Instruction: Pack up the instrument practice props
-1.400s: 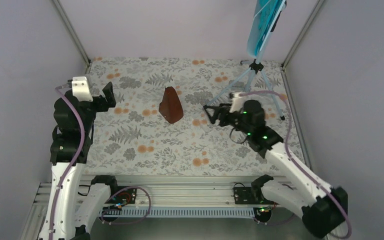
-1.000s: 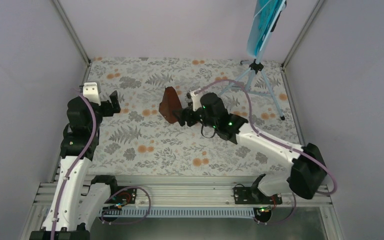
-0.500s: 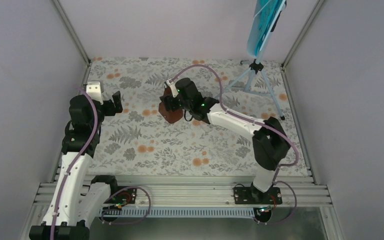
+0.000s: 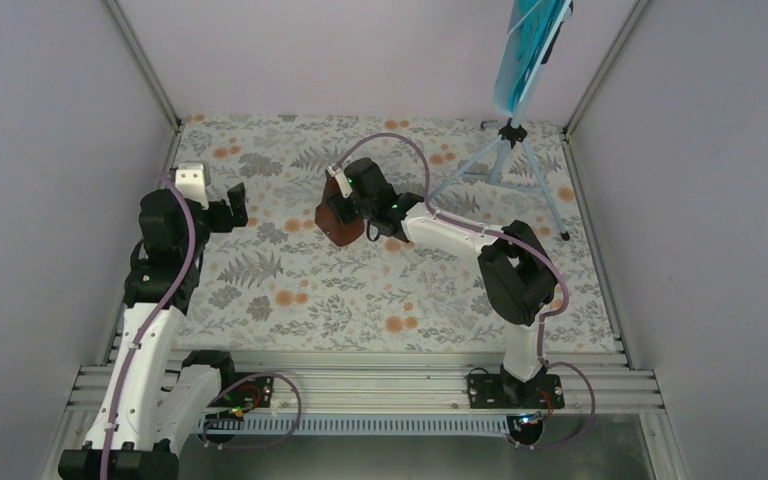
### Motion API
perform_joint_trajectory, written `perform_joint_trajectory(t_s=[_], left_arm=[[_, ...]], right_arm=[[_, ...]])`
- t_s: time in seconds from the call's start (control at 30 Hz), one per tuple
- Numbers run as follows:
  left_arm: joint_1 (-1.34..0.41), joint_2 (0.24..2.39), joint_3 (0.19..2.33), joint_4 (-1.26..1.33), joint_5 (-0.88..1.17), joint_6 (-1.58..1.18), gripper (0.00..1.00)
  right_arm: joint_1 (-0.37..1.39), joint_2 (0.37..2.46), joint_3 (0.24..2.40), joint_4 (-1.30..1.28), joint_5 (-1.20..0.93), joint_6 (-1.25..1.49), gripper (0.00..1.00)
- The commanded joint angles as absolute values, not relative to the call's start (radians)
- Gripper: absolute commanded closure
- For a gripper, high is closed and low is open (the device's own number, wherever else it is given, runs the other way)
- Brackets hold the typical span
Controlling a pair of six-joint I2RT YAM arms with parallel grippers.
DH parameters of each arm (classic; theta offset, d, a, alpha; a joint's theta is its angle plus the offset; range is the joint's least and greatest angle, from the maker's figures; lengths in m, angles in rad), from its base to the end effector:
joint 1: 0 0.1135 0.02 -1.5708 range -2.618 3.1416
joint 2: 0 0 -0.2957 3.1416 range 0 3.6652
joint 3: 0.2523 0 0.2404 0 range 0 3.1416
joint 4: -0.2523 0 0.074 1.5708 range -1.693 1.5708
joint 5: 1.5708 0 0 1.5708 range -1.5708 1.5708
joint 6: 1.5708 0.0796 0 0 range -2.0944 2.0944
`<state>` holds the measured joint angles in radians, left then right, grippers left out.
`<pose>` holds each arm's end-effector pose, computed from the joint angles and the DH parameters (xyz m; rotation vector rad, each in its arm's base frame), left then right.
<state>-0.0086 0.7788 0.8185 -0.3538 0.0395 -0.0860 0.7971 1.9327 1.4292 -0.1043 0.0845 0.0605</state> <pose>0.1857 -0.0047 0.3430 -0.0459 1.8854 -0.1020 0.3426 0.3411 0.2427 -0.7477 2.0728 0.3939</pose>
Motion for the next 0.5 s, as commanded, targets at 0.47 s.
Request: perform_joint_trajectory(t_s=[0.47], left_arm=[[-0.008, 0.768, 0.812, -0.347, 0.087, -0.075, 0.0]], right_arm=[[0.836, 1.699, 1.211, -0.039, -0.087, -0.095, 0.53]])
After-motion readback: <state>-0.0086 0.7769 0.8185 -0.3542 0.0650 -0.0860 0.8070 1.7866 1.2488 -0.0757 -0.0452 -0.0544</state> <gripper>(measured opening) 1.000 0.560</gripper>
